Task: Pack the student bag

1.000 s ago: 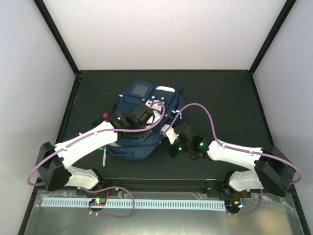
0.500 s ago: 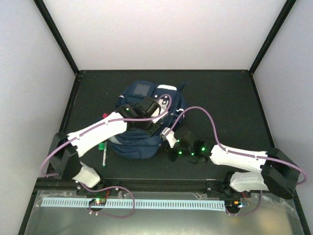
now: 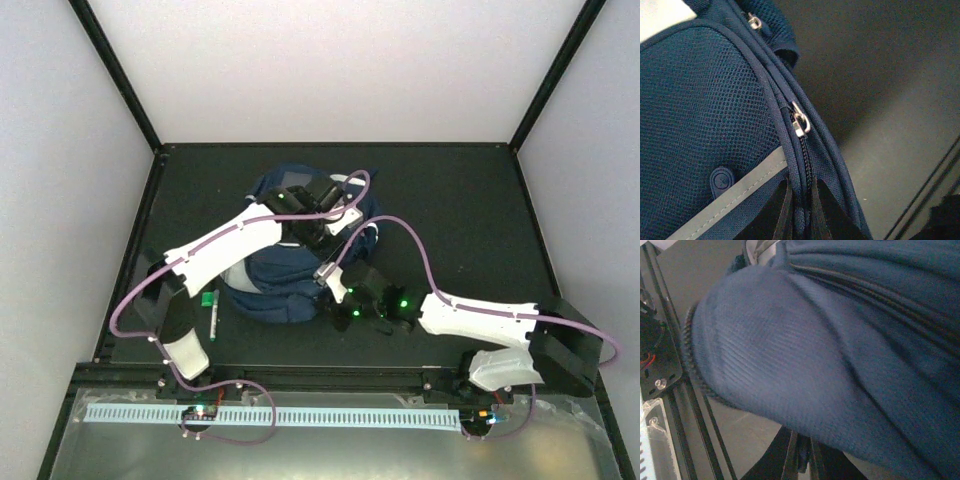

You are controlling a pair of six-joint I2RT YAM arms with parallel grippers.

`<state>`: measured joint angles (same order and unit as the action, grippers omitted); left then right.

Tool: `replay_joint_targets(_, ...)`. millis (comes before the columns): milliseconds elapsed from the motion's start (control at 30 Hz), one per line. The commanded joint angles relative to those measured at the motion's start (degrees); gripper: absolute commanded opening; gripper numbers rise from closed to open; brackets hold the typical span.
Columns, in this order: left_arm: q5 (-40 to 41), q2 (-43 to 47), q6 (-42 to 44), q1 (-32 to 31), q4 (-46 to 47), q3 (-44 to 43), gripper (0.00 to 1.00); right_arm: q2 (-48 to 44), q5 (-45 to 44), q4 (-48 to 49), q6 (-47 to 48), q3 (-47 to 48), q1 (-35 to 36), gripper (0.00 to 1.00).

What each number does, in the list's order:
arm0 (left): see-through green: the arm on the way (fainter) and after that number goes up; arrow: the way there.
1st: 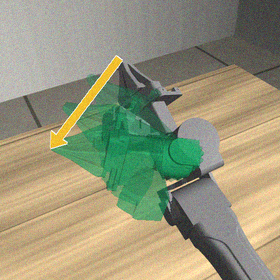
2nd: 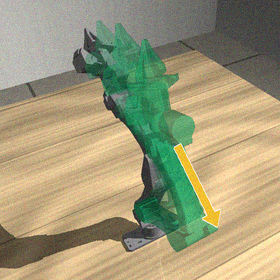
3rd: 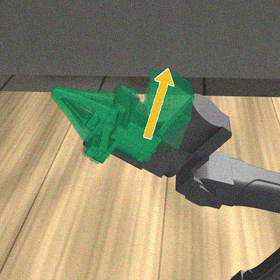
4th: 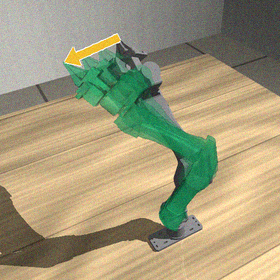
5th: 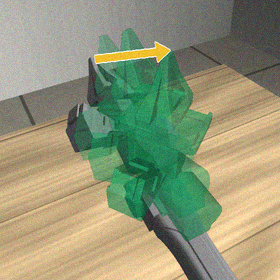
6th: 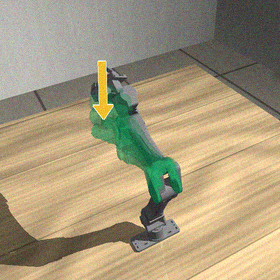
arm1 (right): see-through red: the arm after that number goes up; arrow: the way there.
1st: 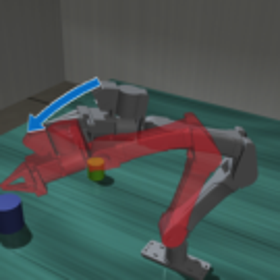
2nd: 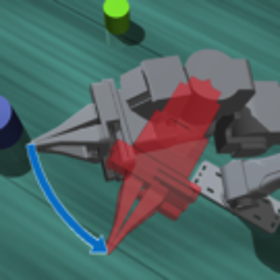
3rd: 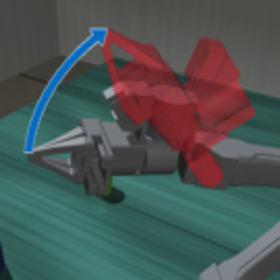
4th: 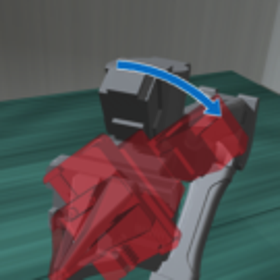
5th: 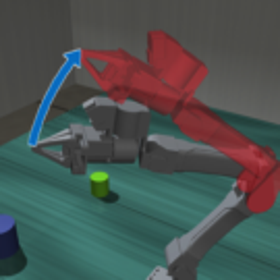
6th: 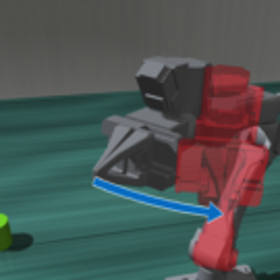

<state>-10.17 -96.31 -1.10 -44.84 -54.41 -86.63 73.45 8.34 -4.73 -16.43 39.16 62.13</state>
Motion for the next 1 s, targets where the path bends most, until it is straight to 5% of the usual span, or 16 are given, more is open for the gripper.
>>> replay_joint_targets(0,-6.63,-5.71,0.08,0.51,11.40,-8.36,0.02,1.40,9.27,5.04,-0.12,4.62,6.33,0.02)
replay_joint_targets(200,-8.42,-8.89,1.23,0.52,9.47,-12.64,0.02,0.52,7.10,4.63,-0.82,4.62,7.72,0.02)
replay_joint_targets(400,-2.76,-7.30,6.03,0.63,5.09,-12.11,0.02,-11.50,-1.91,1.38,-3.03,-2.46,6.68,0.02)
replay_joint_targets(733,3.00,11.18,20.14,0.72,9.82,3.20,0.02,-17.68,-3.04,-6.77,-4.88,-6.77,1.45,0.02)
replay_joint_targets(767,4.15,12.05,20.74,0.66,9.83,3.99,0.05,-17.60,-2.55,-6.97,-4.78,-6.50,1.42,0.02)
replay_joint_targets(967,4.83,15.41,15.68,0.51,7.62,4.40,0.62,-15.33,1.91,-6.95,-4.55,-3.38,1.42,0.02)
